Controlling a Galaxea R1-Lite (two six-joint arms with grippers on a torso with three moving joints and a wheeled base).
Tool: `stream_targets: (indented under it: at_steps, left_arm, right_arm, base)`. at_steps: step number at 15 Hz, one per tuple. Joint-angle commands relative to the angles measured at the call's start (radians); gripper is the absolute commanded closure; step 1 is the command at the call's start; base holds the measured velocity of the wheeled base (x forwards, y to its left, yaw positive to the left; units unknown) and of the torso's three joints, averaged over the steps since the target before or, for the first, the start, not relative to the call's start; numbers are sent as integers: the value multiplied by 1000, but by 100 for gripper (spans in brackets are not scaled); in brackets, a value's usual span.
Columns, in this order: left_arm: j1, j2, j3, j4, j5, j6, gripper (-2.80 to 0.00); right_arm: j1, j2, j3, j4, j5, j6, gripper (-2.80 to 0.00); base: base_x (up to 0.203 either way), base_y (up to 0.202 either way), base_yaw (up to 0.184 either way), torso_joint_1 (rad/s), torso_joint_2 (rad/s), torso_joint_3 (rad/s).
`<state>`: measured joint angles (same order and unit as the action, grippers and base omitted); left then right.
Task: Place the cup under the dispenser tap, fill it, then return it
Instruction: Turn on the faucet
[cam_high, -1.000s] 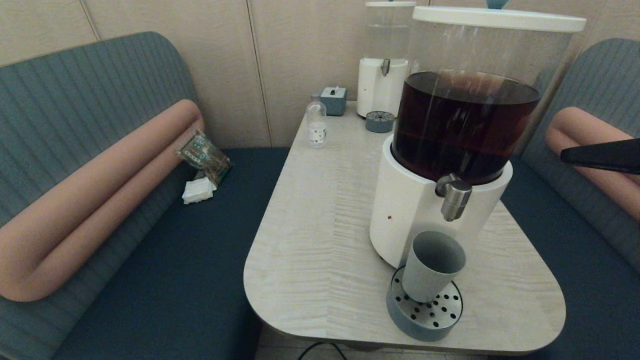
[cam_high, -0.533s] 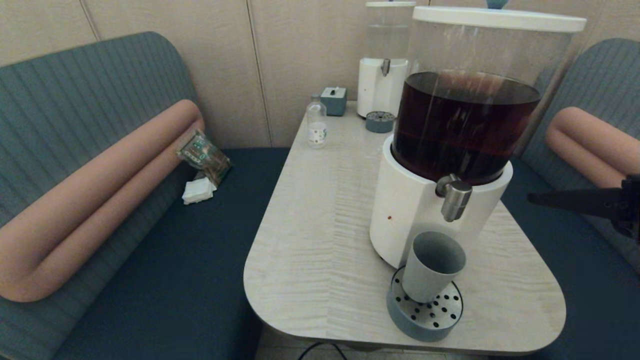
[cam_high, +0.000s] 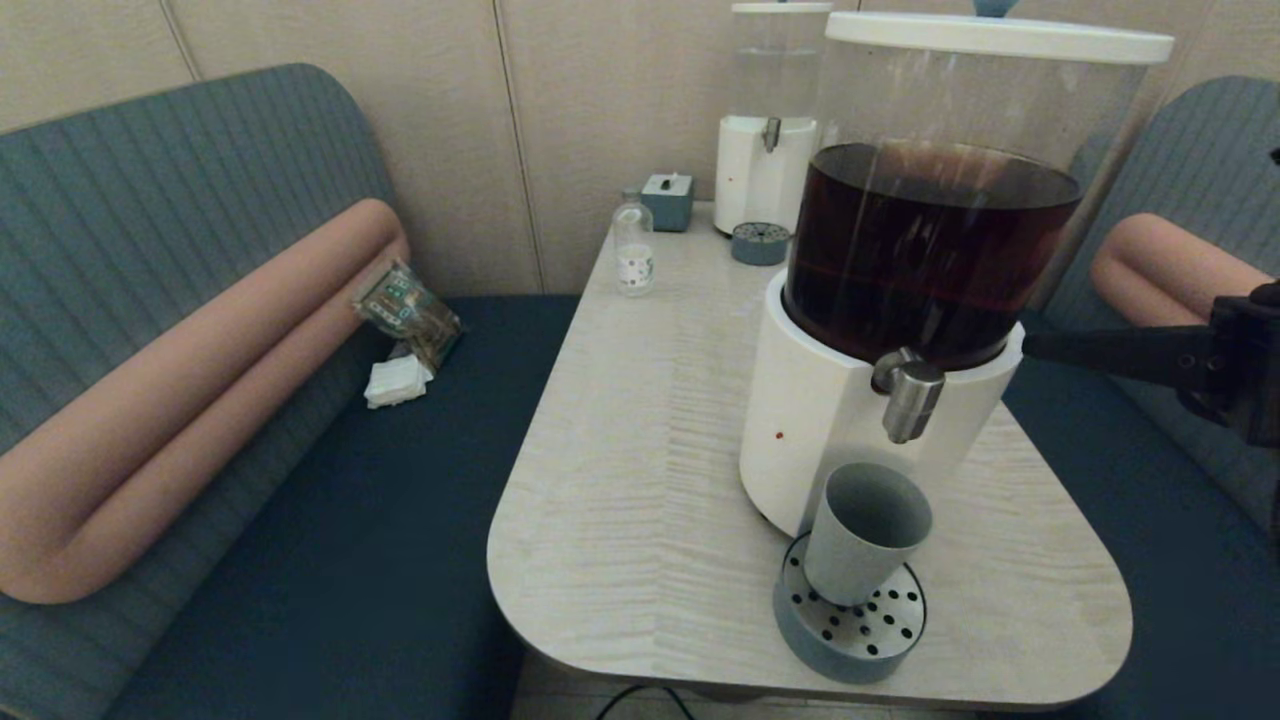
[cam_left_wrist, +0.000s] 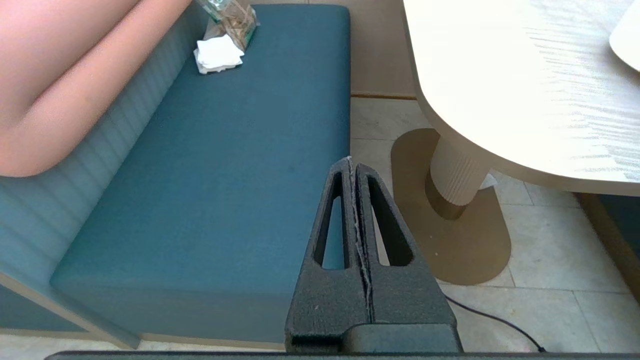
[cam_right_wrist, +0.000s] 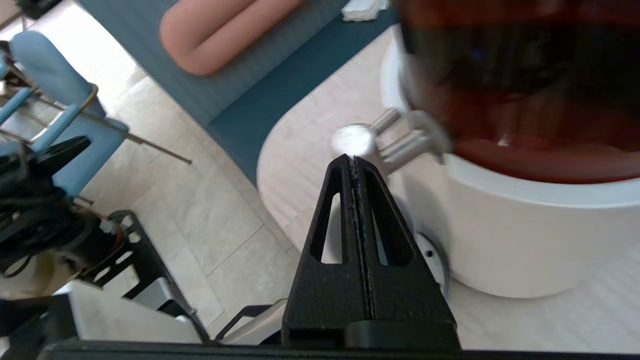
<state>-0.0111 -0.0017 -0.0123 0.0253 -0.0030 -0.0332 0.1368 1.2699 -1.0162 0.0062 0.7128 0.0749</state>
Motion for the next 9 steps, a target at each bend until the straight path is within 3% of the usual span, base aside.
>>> stream_targets:
  at_steps: [1, 4, 7, 9]
  left_arm:
    - [0, 0, 0, 1, 0, 1, 0]
    - [1, 0, 0, -1, 0, -1, 0]
    - [0, 0, 0, 1, 0, -1, 0]
    - [0, 0, 0, 1, 0, -1, 0]
  right_arm:
    - [-3, 44, -4, 2, -1, -5, 0]
    - [5, 56, -10, 18, -120, -22, 0]
    - [85, 65, -18, 53, -294, -23, 0]
    - [99, 74, -15, 44, -306, -23, 0]
  base:
    - [0, 0, 0, 0, 0, 0]
    - [0, 0, 0, 0, 0, 0]
    - [0, 0, 0, 0, 0, 0]
    - [0, 0, 0, 0, 0, 0]
